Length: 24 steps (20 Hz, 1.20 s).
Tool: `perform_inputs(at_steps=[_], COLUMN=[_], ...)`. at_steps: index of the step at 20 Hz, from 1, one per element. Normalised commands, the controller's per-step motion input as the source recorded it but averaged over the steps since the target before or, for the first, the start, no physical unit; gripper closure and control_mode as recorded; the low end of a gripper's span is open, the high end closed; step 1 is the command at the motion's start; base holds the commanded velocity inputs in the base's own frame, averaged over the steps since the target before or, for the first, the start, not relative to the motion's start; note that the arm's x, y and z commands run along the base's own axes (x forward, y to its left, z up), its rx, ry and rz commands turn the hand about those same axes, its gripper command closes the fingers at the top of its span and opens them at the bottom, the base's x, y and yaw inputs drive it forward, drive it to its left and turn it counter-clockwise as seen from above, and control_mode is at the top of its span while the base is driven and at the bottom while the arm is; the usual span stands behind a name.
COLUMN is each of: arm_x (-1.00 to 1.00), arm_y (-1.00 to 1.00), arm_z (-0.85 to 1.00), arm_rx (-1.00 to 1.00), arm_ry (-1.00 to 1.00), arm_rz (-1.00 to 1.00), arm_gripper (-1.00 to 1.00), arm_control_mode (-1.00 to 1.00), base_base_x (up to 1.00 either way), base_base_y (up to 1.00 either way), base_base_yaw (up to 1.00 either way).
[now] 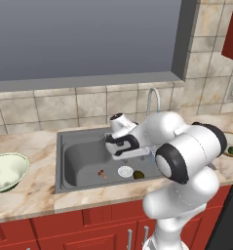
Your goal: Pick the avocados from the sink and place them in one bowl. Place the mushroom in the other bowl. Then turn off the sink faucet.
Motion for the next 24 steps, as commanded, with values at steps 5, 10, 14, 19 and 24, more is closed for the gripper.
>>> perform_inputs(at_steps=[5, 10, 14, 19, 24], arm_x=[0.00, 0.03, 0.03, 0.04, 0.08], arm_y=[-0.06, -0.08, -0.09, -0.07, -0.04], arm_z=[-0.18, -0.20, -0.20, -0.18, -0.15], arm_rx=[0.00, -0.01, -0.01, -0.02, -0.01], arm_ry=[0.00, 0.00, 0.00, 0.00, 0.00], arm_rz=[0.00, -0.01, -0.01, -0.01, -0.03], arm_gripper=[-1.00, -1.00, -1.00, -1.00, -1.00], arm_control_mode=[-1.00, -1.00, -1.00, -1.00, -1.00], base_base_x=[0.00, 0.00, 0.00, 0.00, 0.00], base_base_y=[0.00, 0.00, 0.00, 0.00, 0.00], base_base_yaw=[0.00, 0.00, 0.00, 0.00, 0.00])
